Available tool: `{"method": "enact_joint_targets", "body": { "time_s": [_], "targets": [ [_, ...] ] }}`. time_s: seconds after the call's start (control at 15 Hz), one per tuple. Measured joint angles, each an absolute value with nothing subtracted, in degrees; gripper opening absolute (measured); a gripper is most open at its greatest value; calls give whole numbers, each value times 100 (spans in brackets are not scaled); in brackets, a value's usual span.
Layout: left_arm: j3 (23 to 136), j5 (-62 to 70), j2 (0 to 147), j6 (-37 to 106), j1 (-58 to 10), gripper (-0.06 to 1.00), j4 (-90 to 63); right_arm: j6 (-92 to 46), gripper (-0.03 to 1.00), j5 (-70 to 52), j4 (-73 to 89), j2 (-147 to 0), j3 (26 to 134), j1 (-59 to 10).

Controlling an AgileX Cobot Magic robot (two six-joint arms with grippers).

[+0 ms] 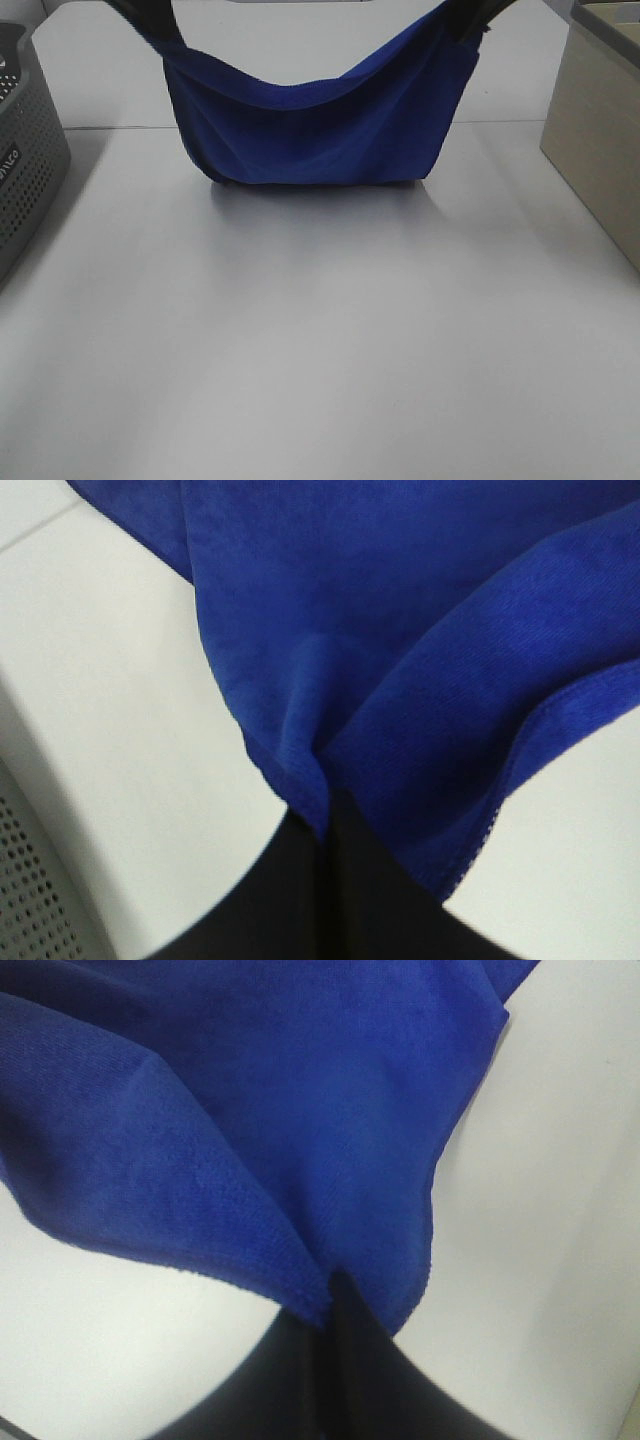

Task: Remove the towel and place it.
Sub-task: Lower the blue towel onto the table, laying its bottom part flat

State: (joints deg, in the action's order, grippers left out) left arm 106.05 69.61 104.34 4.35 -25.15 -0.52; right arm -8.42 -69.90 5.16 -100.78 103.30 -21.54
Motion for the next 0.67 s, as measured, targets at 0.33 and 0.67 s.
{"method": "enact_joint_targets", "body": {
  "time_s": [0.33,0.67],
  "targets": [
    [9717,6973,9173,424,-2515,0,-281,-997,2,-6996,315,-9007,9517,-2154],
    [8680,6961,8955,435,-2515,0,-665,-1003,2,-6984,493,-8812,8898,-2160]
  ]
}}
